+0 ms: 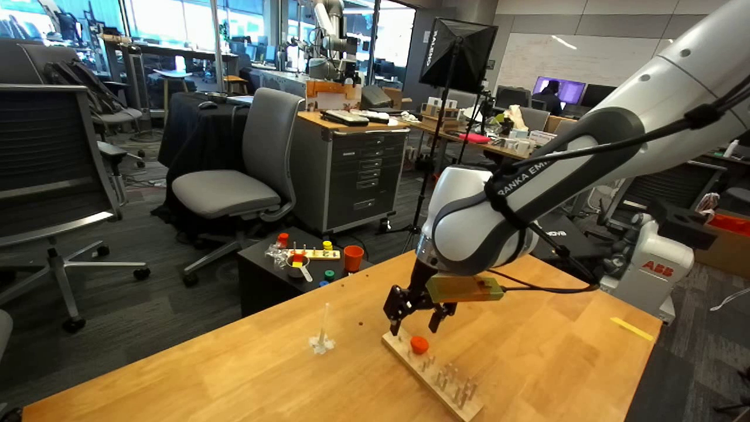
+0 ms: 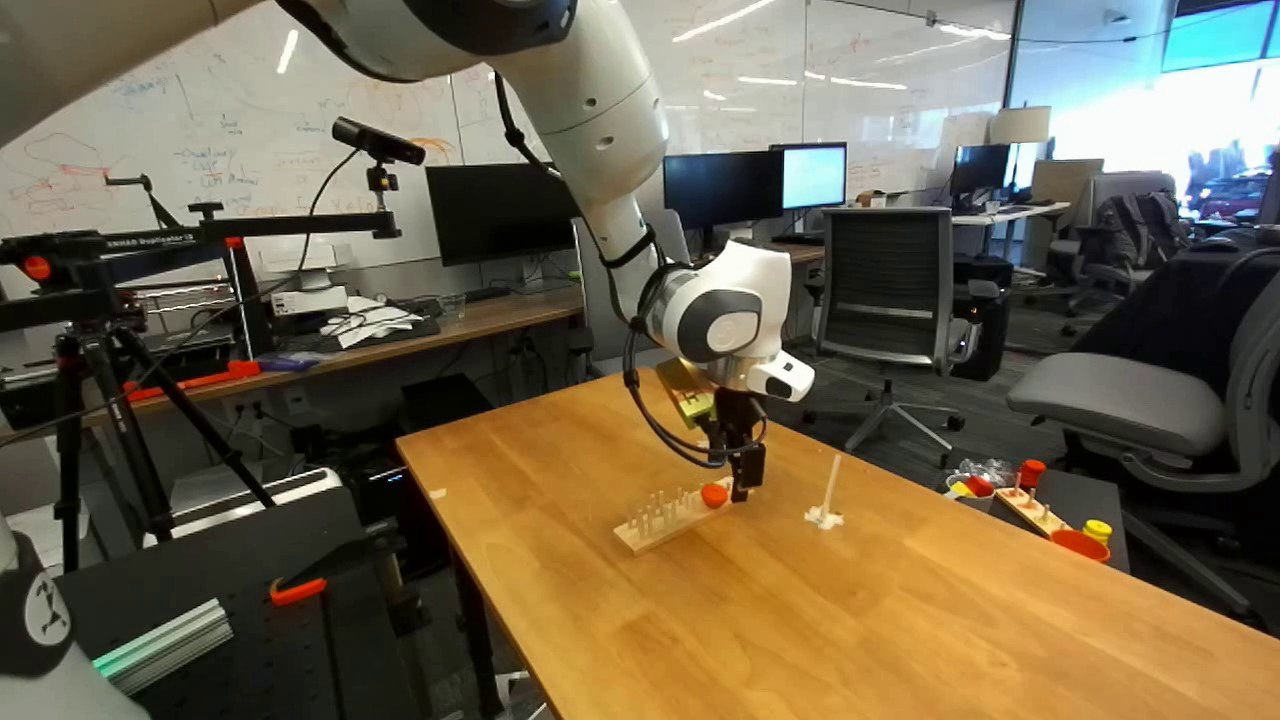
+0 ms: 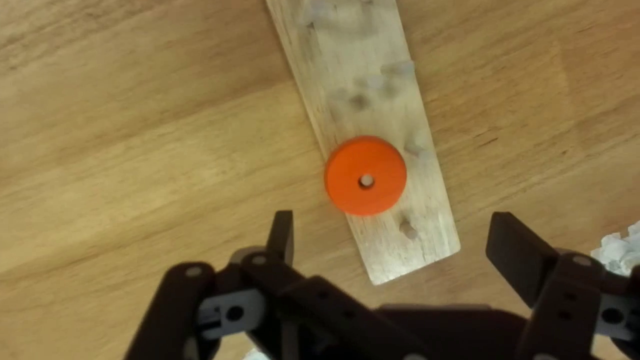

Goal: Put the orange thing on the wooden rack

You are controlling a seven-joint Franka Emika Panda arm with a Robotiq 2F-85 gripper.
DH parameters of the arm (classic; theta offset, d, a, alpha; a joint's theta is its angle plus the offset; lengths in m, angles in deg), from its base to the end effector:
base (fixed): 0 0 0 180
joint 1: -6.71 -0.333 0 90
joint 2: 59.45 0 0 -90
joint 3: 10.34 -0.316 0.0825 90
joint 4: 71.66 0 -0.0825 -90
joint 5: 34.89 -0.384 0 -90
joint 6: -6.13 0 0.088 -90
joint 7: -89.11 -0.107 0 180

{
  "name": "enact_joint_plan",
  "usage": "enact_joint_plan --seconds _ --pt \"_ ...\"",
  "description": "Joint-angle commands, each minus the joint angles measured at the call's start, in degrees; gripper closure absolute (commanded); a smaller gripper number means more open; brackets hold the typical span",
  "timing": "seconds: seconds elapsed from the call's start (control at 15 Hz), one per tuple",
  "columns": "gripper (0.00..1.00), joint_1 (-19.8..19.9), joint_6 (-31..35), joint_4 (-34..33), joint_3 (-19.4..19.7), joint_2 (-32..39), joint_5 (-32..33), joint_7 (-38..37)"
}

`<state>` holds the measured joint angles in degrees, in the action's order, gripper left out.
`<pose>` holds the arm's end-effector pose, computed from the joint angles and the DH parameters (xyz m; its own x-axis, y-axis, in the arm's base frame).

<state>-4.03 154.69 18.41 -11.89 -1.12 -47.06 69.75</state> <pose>0.6576 0.1372 0.0380 0.9496 -0.3087 -0.0547 -0.3132 -0.9419 -0.1217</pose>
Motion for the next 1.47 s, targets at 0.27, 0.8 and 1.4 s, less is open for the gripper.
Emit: enact_joint_plan --seconds 0.27,0.8,1.4 --pt "0.00 -0.9 -1.1 -0.4 -1.2 -3.1 0.7 0.2" --pt "0.00 2.1 -0.1 -0.8 -6.0 -1.3 -2.1 2.8" --pt "0.00 4.3 -0.2 -0.6 -7.4 0.5 -3.8 4.0"
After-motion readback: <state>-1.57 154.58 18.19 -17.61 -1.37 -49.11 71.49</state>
